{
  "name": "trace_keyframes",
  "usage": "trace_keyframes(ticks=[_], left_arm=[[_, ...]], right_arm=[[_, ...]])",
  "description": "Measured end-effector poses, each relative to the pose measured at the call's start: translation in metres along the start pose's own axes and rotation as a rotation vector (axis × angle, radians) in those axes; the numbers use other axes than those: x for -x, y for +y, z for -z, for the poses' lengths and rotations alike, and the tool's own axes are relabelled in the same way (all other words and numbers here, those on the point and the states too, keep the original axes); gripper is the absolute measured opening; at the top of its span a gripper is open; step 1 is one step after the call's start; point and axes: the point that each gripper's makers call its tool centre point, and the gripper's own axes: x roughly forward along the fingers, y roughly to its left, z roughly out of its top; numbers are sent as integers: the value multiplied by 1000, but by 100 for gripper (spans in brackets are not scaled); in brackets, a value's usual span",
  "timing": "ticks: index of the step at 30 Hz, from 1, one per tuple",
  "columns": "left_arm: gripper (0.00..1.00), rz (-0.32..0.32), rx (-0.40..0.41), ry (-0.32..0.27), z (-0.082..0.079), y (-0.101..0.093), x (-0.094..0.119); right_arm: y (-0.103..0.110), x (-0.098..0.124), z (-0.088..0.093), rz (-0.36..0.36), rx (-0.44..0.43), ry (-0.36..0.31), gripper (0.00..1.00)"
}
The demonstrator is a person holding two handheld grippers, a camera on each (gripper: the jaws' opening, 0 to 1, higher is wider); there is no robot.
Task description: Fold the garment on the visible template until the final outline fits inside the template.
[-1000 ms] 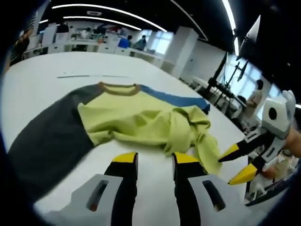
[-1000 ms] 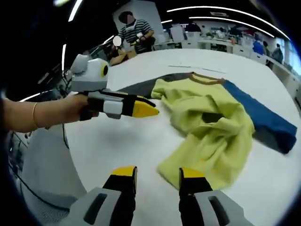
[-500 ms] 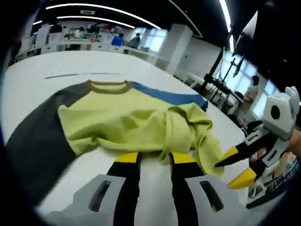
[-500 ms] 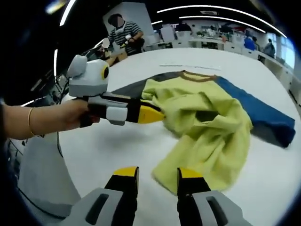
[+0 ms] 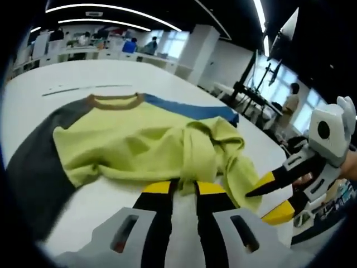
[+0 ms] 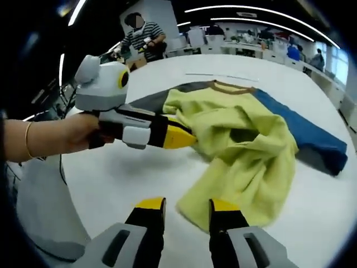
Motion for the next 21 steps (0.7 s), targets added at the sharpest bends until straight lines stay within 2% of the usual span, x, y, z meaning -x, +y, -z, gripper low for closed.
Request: trace_keyframes(ticks=[5, 7, 11, 16, 21], left_arm=[[4, -4, -4, 1, 0, 0, 0], [2, -6, -3, 2, 0, 0, 1], [0, -9, -5, 4, 0, 1, 3], [0, -8, -6, 2, 0, 0, 5], [0, -5, 1, 1, 0, -3, 8]], right_arm=[[-1, -4, 5, 43, -19, 15, 27], [-3, -4, 10, 69, -18, 29, 24], [-9, -2, 9, 102, -13, 10, 16], [-16, 1, 14, 108, -2, 19, 1], [-18, 4, 15, 89, -9, 15, 0]])
